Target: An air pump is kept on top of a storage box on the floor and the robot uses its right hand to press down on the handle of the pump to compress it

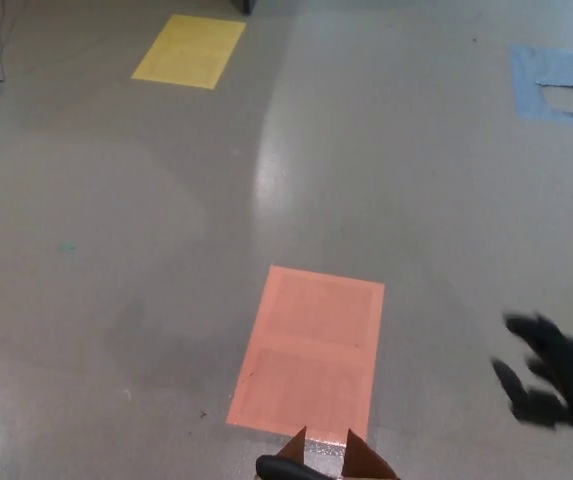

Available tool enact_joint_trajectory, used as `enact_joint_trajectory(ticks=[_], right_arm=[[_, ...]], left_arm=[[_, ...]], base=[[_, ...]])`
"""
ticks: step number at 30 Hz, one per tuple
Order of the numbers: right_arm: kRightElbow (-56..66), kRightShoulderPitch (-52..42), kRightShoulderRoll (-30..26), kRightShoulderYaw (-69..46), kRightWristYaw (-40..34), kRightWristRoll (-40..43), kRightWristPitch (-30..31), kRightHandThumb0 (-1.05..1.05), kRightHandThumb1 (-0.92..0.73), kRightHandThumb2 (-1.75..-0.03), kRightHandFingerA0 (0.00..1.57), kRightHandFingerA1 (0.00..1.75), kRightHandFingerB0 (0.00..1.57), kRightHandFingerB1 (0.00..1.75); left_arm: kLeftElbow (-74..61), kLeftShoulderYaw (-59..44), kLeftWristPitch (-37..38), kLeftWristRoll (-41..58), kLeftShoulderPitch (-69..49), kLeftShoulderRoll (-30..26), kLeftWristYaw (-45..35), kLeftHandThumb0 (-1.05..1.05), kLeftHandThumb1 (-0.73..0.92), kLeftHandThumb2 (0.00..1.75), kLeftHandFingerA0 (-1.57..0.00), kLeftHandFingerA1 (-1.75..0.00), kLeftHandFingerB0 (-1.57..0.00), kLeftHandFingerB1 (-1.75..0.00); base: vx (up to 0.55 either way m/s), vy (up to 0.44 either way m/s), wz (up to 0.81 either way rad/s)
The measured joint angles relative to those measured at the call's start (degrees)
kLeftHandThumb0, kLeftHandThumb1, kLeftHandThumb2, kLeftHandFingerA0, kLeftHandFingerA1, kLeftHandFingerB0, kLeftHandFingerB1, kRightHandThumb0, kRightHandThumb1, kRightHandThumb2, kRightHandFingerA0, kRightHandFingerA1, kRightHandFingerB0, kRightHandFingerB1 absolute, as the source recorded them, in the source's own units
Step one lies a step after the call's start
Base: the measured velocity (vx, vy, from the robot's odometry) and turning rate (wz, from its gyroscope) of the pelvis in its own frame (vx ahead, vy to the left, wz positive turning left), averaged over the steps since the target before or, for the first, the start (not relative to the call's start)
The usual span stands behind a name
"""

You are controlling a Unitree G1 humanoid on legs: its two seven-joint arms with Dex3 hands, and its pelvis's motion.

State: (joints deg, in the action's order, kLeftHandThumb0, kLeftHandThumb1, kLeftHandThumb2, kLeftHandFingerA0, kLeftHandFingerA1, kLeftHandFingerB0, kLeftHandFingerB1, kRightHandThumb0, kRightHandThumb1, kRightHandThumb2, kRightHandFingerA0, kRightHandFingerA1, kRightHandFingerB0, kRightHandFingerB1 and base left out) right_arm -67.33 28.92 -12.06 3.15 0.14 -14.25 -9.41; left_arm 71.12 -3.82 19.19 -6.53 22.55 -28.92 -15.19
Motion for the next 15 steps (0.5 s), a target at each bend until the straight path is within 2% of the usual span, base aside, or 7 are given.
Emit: enact_joint_trajectory(ticks=[2,3,7,15], right_arm=[[-4.0,-0.2,-0.7,-0.9,-0.9,0.1,1.7,-0.76,-0.76,-1.03,0.08,0.29,0.07,0.25],[-5.7,-0.2,-1.2,-1.4,-1.5,0.1,2.5,-0.77,-0.76,-1.03,0.08,0.28,0.07,0.26],[-8.0,-0.6,-2.2,-1.8,-3.0,0.1,3.8,-0.76,-0.77,-1.02,0.06,0.26,0.07,0.22],[-9.5,-5.6,-3.7,-0.7,-3.0,-0.5,5.4,-0.78,-0.79,-1.06,0.08,0.34,0.07,0.23]], left_arm=[[0.0,0.1,0.0,0.0,-0.2,0.0,0.0,-0.32,0.63,1.15,0.0,-0.47,0.0,-0.47],[0.0,0.2,0.0,0.0,-0.2,-0.1,0.0,-0.63,0.92,0.72,-0.21,-0.35,-0.15,-0.3],[-0.4,0.9,0.0,-0.1,-0.7,-0.3,0.0,-0.62,0.92,0.71,-0.22,-0.35,-0.15,-0.3],[-1.0,3.4,0.0,-0.8,-4.3,0.1,0.8,-0.58,0.92,0.68,-0.25,-0.34,-0.18,-0.29]], base=[[0.0,0.0,0.0],[0.0,0.0,0.0],[0.0,0.0,0.0],[0.0,0.0,0.0]])
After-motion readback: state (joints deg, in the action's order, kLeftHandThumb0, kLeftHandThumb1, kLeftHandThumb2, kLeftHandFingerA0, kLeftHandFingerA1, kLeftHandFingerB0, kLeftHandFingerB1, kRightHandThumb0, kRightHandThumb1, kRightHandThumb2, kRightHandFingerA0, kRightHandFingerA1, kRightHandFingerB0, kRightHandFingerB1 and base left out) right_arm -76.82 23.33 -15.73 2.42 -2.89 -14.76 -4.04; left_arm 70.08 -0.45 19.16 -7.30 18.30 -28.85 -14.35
